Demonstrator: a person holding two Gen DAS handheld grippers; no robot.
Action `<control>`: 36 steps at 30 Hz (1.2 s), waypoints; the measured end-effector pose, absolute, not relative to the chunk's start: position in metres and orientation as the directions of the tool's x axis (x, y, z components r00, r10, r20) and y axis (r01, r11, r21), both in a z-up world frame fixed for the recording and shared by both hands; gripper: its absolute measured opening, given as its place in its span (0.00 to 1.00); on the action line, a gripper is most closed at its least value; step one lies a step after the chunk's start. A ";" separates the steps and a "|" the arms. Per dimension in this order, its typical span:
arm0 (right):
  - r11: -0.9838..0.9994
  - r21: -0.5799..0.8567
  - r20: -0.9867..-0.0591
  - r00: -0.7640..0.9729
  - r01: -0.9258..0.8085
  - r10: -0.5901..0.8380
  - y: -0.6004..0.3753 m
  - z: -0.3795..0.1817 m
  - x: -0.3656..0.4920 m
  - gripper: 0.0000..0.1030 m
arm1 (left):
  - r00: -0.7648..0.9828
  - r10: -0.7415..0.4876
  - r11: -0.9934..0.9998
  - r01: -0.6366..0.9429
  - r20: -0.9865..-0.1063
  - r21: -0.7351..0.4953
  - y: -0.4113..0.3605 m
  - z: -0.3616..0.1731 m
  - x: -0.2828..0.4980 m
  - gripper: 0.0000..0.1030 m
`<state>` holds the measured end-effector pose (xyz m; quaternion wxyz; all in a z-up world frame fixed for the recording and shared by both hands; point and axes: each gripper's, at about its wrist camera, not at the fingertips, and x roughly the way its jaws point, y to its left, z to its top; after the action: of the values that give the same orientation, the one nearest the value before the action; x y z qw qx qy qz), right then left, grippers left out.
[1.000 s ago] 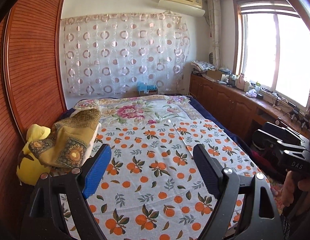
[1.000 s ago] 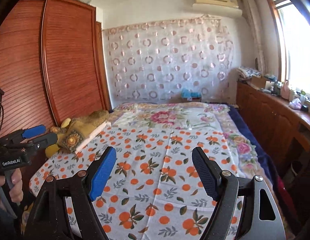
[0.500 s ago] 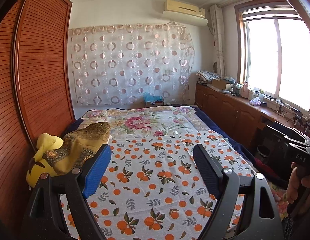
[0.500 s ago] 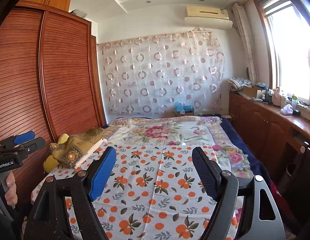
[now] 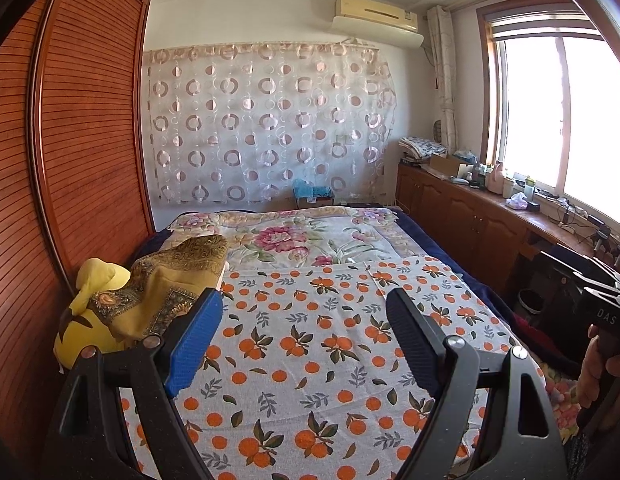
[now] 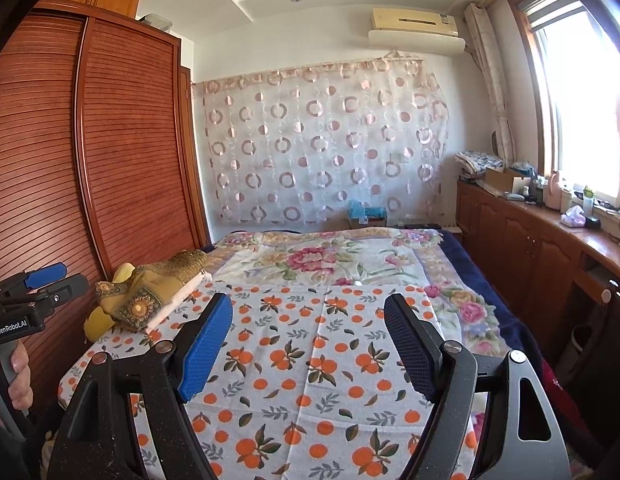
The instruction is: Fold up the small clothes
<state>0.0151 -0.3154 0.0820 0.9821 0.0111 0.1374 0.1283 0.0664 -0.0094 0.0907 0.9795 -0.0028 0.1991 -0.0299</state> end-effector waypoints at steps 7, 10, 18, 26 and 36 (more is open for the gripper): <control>0.966 0.056 -0.267 0.928 -0.254 0.259 -0.317 0.081 0.015 0.78 | 0.918 -0.052 0.999 0.050 -0.392 -0.015 -0.006 0.089 0.068 0.82; 0.965 0.054 -0.268 0.927 -0.257 0.262 -0.319 0.081 0.016 0.78 | 0.918 -0.049 0.999 0.046 -0.394 -0.017 -0.004 0.085 0.068 0.82; 0.963 0.052 -0.268 0.926 -0.263 0.267 -0.322 0.080 0.017 0.78 | 0.918 -0.049 0.999 0.046 -0.393 -0.018 -0.003 0.086 0.068 0.82; 0.961 0.049 -0.267 0.924 -0.271 0.274 -0.328 0.081 0.021 0.78 | 0.918 -0.049 0.999 0.046 -0.394 -0.018 -0.002 0.086 0.069 0.82; 0.960 0.048 -0.265 0.923 -0.277 0.279 -0.328 0.080 0.021 0.78 | 0.919 -0.050 0.999 0.046 -0.392 -0.020 -0.001 0.087 0.069 0.82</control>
<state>0.0212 -0.3284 0.0804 0.9805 0.0047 0.1359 0.1419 0.0686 -0.0012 0.0865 0.9794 -0.0050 0.2003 -0.0247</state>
